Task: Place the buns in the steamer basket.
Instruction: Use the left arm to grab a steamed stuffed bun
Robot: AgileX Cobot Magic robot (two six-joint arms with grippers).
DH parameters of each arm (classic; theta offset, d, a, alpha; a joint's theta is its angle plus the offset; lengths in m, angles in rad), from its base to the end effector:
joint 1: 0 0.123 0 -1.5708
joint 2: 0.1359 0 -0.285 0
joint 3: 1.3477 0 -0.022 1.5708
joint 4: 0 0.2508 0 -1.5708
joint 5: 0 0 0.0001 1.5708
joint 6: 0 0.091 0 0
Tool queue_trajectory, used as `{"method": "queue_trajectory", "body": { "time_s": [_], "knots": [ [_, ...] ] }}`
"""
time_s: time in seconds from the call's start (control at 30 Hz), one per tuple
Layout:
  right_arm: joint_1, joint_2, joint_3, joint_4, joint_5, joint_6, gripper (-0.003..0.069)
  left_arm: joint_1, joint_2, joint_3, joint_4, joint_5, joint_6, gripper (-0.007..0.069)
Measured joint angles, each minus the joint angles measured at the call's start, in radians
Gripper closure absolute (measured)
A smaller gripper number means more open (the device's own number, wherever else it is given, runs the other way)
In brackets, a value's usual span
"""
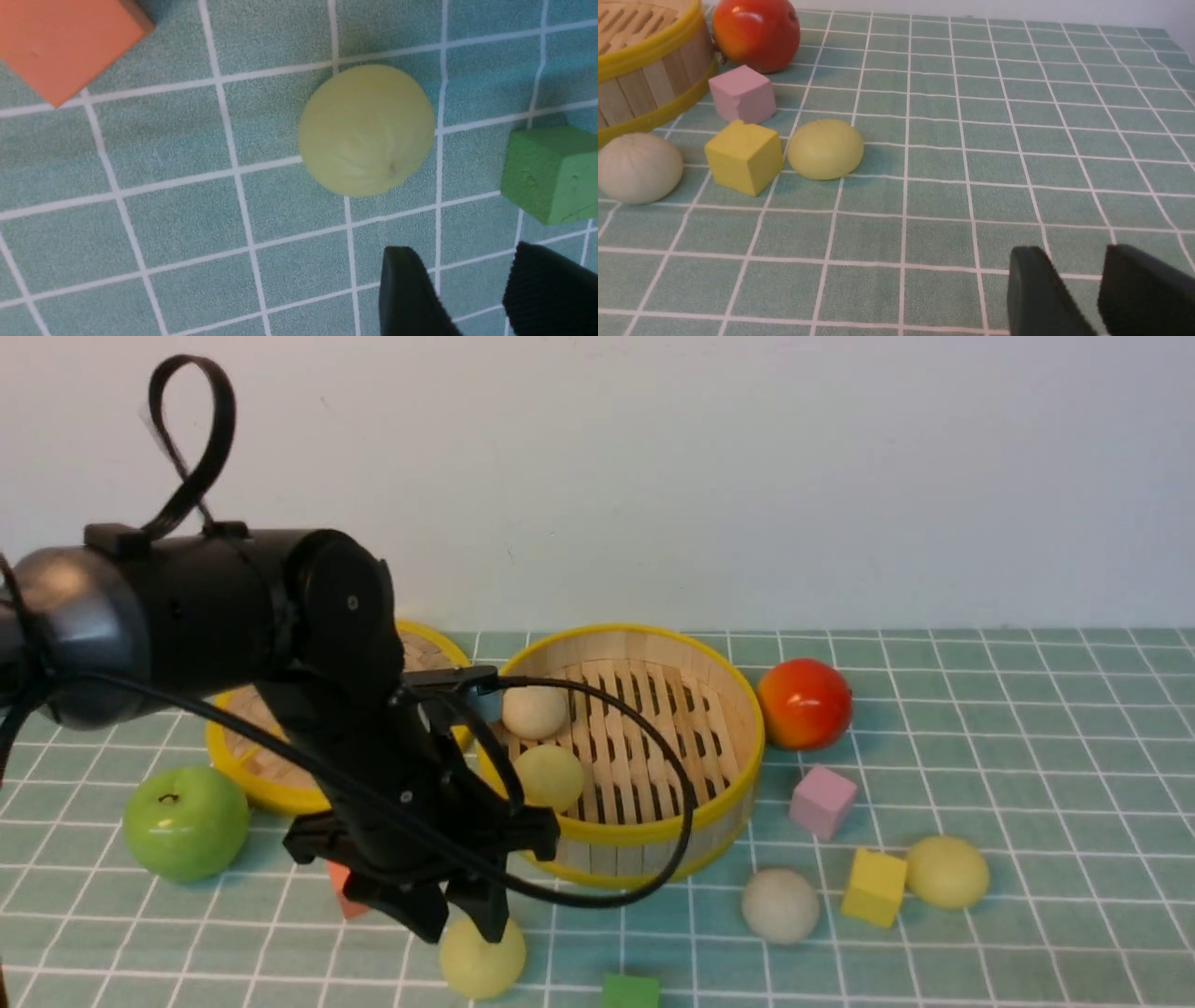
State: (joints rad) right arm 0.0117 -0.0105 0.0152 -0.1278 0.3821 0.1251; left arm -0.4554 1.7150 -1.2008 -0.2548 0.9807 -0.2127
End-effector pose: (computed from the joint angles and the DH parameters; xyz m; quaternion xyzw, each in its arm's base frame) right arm 0.0523 -0.0037 0.1746 0.0120 0.8037 -0.0137 0.5948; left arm 0.2897 -0.1631 0.2255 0.0583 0.9888 -0.1313 0.0399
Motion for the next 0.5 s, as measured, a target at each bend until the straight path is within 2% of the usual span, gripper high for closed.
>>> {"method": "queue_trajectory", "body": {
  "time_s": [0.07,0.2,0.23,0.37,0.5],
  "knots": [
    [0.0,0.0,0.0,0.0,0.0,0.0,0.0421,-0.006,0.005,0.0,0.003,0.0,0.002,0.0333],
    [0.0,0.0,0.0,0.0,0.0,0.0,0.0421,-0.061,0.011,0.0,0.098,-0.015,-0.068,0.0368],
    [0.0,0.0,0.0,0.0,0.0,0.0,0.0421,-0.091,0.012,0.0,0.168,-0.029,-0.132,0.0375],
    [0.0,0.0,0.0,0.0,0.0,0.0,0.0421,-0.123,0.03,0.0,0.293,-0.064,-0.268,0.0379],
    [0.0,0.0,0.0,0.0,0.0,0.0,0.0421,-0.124,0.059,0.0,0.305,-0.079,-0.288,0.038]
  ]
}}
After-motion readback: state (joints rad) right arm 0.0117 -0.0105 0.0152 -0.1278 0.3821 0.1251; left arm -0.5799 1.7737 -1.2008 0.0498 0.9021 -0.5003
